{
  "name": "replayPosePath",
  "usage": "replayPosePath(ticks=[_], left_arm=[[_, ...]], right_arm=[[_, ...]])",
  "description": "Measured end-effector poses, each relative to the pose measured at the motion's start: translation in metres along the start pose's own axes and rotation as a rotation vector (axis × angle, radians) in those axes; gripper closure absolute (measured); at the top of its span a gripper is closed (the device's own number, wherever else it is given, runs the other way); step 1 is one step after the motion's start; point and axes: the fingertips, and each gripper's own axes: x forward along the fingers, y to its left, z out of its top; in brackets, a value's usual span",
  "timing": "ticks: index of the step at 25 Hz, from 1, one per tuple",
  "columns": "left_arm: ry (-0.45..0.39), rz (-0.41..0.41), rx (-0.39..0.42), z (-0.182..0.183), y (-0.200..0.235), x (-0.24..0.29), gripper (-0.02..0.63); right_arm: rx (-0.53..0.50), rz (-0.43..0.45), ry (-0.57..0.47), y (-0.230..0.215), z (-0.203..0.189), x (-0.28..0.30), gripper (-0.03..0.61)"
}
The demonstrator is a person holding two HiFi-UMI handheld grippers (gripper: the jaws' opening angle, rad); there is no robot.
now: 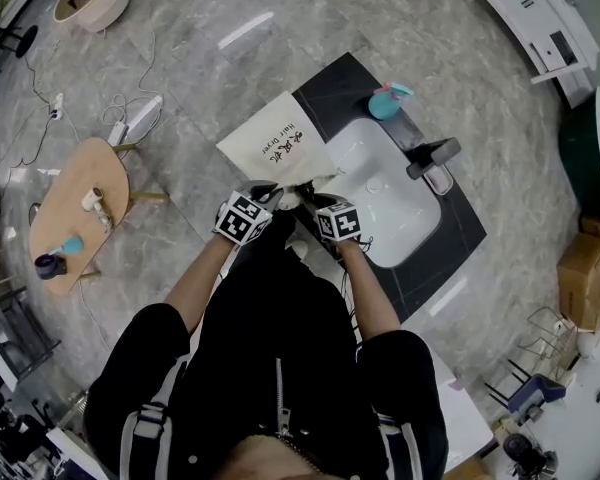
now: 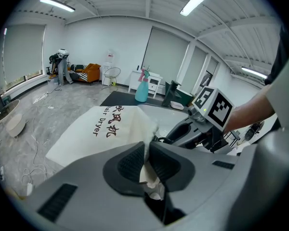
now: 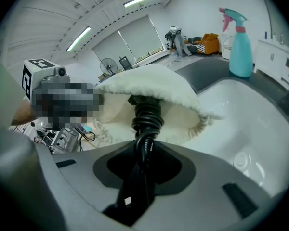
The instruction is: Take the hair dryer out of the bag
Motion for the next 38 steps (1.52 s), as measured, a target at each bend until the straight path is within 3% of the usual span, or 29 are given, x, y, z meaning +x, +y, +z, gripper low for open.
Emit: replayPosePath(ticks=[22, 27, 30, 35, 38], left_arm=[[0.013, -0.003, -0.001, -0.008, -0.010, 0.002, 0.564], [0.018, -0.007, -0.001, -0.007, -0.009, 0.003, 0.565], [0.018, -0.011, 0.000, -0.006, -0.010, 0.004, 0.565], [0.016, -0.014, -0.002, -0.006, -0.008, 0.004, 0.563], [0.015, -0.017, -0.006, -0.007, -0.008, 0.004, 0.565]], right_arm=[[-0.044, 0.003, 0.014, -0.001, -0.048, -0.026, 0.466], [-0.008, 0.021, 0.030, -0.002, -0.051, -0.023, 0.458], [-0.002, 0.027, 0.030, -0.002, -0.052, -0.023, 0.443], [0.014, 0.041, -0.002, 0.000, -0.041, -0.031, 0.347], [0.028, 0.051, -0.032, -0.001, -0.030, -0.034, 0.337]])
